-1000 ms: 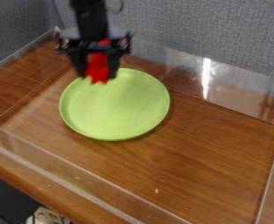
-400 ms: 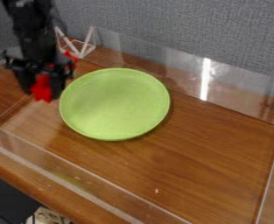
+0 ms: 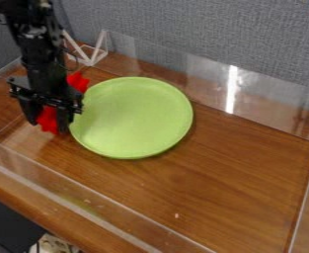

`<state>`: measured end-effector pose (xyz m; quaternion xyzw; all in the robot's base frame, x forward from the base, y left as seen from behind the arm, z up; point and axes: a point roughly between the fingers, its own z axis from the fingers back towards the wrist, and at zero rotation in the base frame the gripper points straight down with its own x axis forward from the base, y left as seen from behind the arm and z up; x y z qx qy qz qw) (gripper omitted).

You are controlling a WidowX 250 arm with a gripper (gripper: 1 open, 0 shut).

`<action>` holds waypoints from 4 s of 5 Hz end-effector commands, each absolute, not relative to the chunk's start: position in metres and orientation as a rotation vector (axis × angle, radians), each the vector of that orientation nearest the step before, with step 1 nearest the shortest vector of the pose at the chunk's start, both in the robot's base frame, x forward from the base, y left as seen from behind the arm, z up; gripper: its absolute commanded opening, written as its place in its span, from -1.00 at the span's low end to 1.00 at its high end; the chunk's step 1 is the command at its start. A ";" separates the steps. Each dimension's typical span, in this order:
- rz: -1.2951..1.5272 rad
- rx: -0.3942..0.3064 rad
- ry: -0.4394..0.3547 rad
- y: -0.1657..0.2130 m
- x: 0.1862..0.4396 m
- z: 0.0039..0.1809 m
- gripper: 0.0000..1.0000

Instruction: Put the red object on the left side

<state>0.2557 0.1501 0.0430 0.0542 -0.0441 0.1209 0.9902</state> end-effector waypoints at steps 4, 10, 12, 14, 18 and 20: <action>0.236 0.141 -0.014 0.163 0.248 0.029 -1.00; 0.236 0.140 0.048 0.191 0.232 0.066 1.00; 0.223 0.095 -0.091 0.196 0.243 0.127 1.00; 0.181 0.009 -0.122 0.192 0.277 0.144 1.00; -0.034 -0.094 -0.111 0.178 0.292 0.123 1.00; -0.029 -0.094 -0.139 0.176 0.280 0.150 1.00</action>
